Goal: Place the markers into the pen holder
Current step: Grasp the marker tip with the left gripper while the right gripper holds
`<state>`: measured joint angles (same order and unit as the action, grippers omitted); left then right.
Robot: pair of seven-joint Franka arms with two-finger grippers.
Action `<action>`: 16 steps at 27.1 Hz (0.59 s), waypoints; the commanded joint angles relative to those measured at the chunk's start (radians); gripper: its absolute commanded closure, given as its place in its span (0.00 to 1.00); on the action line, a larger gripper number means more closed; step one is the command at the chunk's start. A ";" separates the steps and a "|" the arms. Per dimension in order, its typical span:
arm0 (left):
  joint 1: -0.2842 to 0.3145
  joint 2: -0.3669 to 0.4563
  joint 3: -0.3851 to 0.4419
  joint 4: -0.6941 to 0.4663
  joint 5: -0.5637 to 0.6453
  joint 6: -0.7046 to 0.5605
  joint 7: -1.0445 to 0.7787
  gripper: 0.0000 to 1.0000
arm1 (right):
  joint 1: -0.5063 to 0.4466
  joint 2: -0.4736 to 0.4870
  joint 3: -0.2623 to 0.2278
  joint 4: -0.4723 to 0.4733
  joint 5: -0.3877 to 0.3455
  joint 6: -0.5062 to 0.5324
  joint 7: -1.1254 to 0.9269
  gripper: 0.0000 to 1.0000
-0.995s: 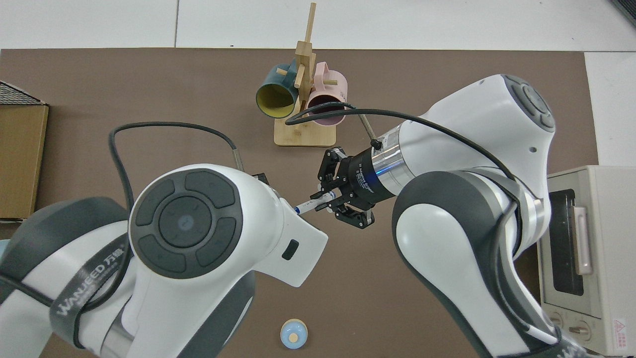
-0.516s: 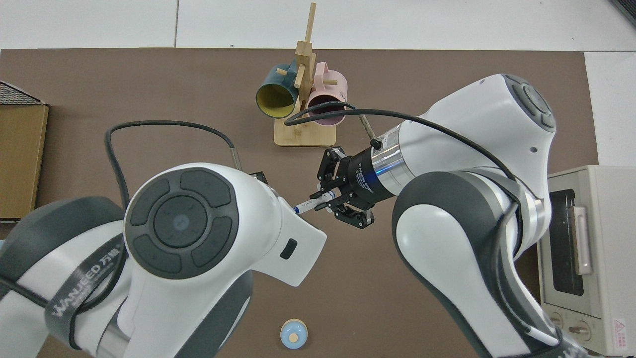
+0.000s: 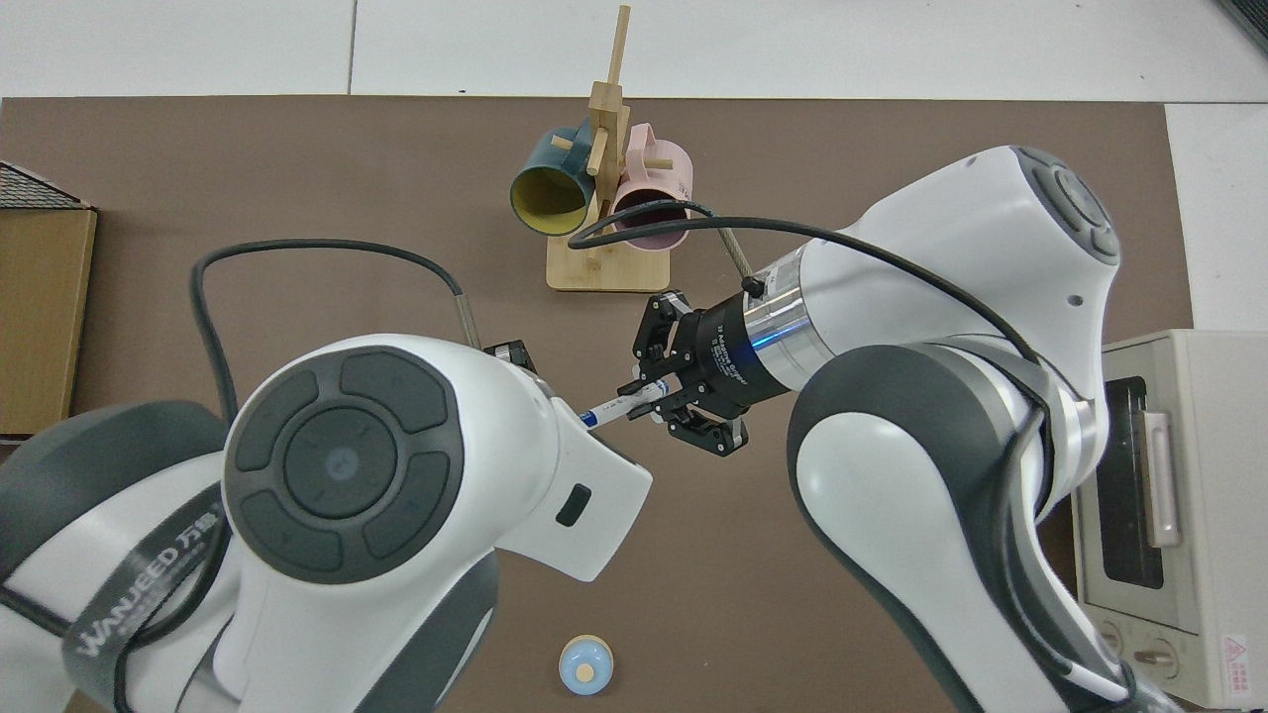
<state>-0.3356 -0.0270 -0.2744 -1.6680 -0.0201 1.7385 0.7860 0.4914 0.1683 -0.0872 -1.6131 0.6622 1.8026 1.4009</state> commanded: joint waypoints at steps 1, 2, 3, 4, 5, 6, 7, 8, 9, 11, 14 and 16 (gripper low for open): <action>0.000 -0.005 0.009 0.037 0.014 -0.001 0.001 0.78 | -0.005 -0.019 0.011 -0.033 -0.016 -0.028 -0.030 1.00; 0.000 -0.005 0.008 0.039 0.014 -0.001 0.001 0.76 | -0.005 -0.019 0.011 -0.033 -0.015 -0.028 -0.030 1.00; 0.000 -0.005 0.008 0.040 0.014 -0.001 0.001 0.70 | -0.004 -0.019 0.009 -0.033 -0.016 -0.028 -0.030 1.00; -0.002 -0.007 0.008 0.040 0.015 -0.001 0.001 0.59 | -0.004 -0.019 0.010 -0.033 -0.016 -0.026 -0.030 1.00; -0.002 -0.008 0.008 0.040 0.016 0.001 0.002 0.55 | -0.004 -0.019 0.011 -0.033 -0.016 -0.026 -0.028 1.00; -0.002 -0.008 0.011 0.040 0.016 0.003 0.010 0.54 | -0.004 -0.021 0.011 -0.034 -0.016 -0.025 -0.028 1.00; -0.002 -0.010 0.012 0.040 0.016 0.003 0.016 0.54 | -0.002 -0.021 0.009 -0.036 -0.016 -0.023 -0.028 1.00; -0.002 -0.010 0.014 0.040 0.014 0.003 0.025 0.54 | -0.002 -0.021 0.010 -0.036 -0.016 -0.023 -0.028 1.00; 0.000 -0.010 0.014 0.040 0.014 0.003 0.033 0.54 | -0.002 -0.021 0.011 -0.037 -0.016 -0.023 -0.028 1.00; -0.002 -0.010 0.014 0.039 0.014 0.003 0.033 0.55 | -0.001 -0.021 0.009 -0.037 -0.016 -0.022 -0.025 1.00; -0.003 -0.011 0.014 0.039 0.014 0.001 0.032 0.60 | -0.001 -0.019 0.010 -0.037 -0.016 -0.022 -0.025 1.00; -0.003 -0.011 0.014 0.039 0.012 0.001 0.032 0.67 | -0.001 -0.019 0.011 -0.037 -0.016 -0.022 -0.026 1.00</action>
<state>-0.3359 -0.0345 -0.2751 -1.6462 -0.0198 1.7374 0.7955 0.4926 0.1678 -0.0842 -1.6191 0.6621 1.8004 1.4009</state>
